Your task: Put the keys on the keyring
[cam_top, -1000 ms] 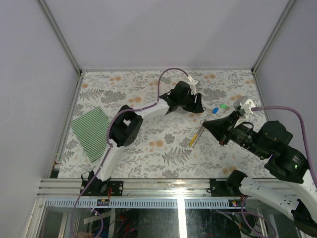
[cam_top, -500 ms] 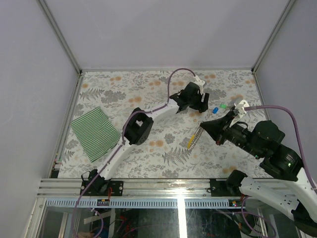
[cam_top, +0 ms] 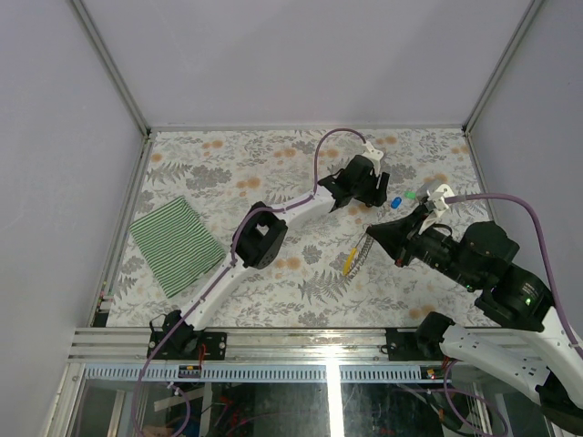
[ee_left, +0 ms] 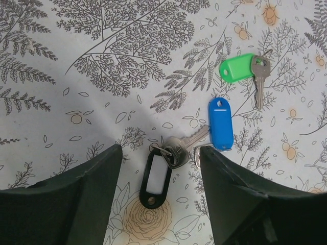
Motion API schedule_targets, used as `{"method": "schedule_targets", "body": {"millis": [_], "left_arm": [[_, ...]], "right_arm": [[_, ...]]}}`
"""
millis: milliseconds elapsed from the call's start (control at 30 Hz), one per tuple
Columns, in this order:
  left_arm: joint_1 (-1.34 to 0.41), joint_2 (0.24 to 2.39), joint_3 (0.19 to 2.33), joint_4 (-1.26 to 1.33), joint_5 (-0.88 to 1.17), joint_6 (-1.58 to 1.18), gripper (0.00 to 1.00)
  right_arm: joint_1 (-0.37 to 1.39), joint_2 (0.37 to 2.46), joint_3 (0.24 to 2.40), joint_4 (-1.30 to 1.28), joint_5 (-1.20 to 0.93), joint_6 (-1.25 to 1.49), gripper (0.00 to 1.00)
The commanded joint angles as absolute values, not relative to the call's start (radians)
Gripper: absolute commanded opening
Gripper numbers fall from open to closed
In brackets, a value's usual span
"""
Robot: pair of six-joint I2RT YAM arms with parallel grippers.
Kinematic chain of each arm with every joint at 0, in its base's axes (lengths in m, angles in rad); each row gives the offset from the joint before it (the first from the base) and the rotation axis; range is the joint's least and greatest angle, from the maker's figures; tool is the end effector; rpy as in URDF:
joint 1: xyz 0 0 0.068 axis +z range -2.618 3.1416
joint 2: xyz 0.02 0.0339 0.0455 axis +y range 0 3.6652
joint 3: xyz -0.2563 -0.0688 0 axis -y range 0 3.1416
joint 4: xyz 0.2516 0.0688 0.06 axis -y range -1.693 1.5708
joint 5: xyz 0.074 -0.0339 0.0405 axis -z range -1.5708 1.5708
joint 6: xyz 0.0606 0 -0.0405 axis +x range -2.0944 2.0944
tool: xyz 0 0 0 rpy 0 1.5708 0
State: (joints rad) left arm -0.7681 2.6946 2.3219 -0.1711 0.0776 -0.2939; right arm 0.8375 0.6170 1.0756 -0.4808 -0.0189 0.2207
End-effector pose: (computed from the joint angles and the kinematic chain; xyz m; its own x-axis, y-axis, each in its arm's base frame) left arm 0.4443 -0.4357 0.1190 -0.5707 0.1497 -0.8074 0.6008 0.7463 -0.2863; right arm 0.0959 0.1082 0.4240 -0.1799 0.1273 -0.9754 -0.7339 0.6429 0.2193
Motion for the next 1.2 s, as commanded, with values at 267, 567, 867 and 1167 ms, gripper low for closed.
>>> {"method": "schedule_targets", "body": {"millis": [267,567,867,1167], "left_arm": [[-0.772,2.728,2.331,-0.13,0.1,-0.335,0.45],[-0.772,2.74,2.343,-0.111,0.107,-0.361,0.31],[-0.77,2.74,2.344,-0.11,0.101,-0.364,0.14],[-0.77,2.681,2.243,-0.092,0.122,-0.327,0.0]], "right_arm": [[0.835,0.611,1.08,-0.42,-0.01,0.214,0.0],[0.836,0.61,1.087,-0.429,-0.008,0.215,0.0],[0.836,0.609,1.09,-0.435,-0.011,0.215,0.0],[0.836,0.602,1.086,-0.439,-0.008,0.214,0.0]]}}
